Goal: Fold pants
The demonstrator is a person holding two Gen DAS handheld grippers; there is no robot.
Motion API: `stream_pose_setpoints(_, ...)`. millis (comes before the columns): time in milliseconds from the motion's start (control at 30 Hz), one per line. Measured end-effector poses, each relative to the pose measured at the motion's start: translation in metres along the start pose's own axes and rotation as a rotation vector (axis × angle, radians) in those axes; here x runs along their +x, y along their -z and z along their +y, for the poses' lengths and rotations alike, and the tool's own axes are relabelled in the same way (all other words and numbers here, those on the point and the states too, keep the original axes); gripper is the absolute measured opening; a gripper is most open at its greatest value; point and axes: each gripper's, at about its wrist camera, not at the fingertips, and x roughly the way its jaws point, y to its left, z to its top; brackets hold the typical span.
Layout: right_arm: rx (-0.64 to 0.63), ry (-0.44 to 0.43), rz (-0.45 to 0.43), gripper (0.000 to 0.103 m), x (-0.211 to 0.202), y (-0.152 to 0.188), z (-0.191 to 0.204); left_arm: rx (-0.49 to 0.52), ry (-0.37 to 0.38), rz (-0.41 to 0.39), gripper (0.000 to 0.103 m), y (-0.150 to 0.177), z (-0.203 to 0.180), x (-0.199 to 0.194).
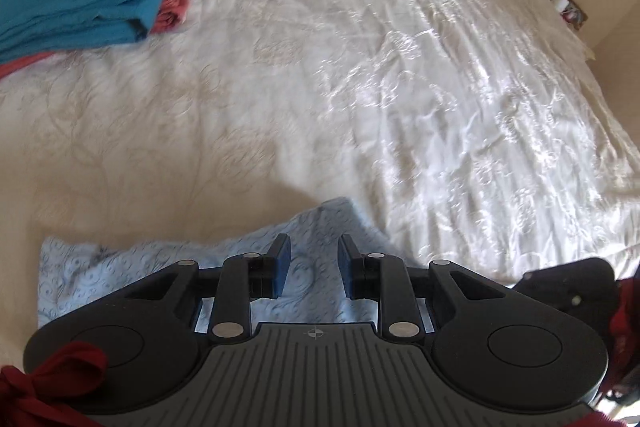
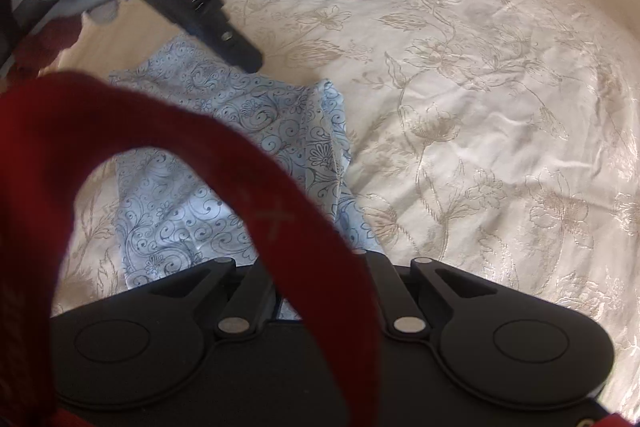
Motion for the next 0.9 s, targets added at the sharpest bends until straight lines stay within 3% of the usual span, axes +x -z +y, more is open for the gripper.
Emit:
stream_pose_setpoints(167,-0.004,-0.009,0.023,0.008,0.006,0.003,0.008,0.072,0.034,0.009,0.026,-0.025,-0.031,0.029)
stream_pose_setpoints(233,0.004,-0.009,0.024,0.008,0.006,0.003,0.008,0.121,0.057,0.037,0.026,-0.027,-0.041,0.039)
stream_pose_setpoints(400,0.027,-0.006,0.026,0.008,0.008,0.004,0.008,0.235,0.033,0.132,0.026,-0.016,-0.050,0.055)
stream_pose_setpoints(700,0.034,-0.007,0.032,0.011,0.012,0.004,0.011,0.213,-0.048,0.203,0.026,0.004,-0.025,0.058)
stream_pose_setpoints(900,0.034,-0.009,0.018,0.019,0.004,0.002,0.010,0.180,-0.093,0.177,0.026,0.013,-0.020,0.061)
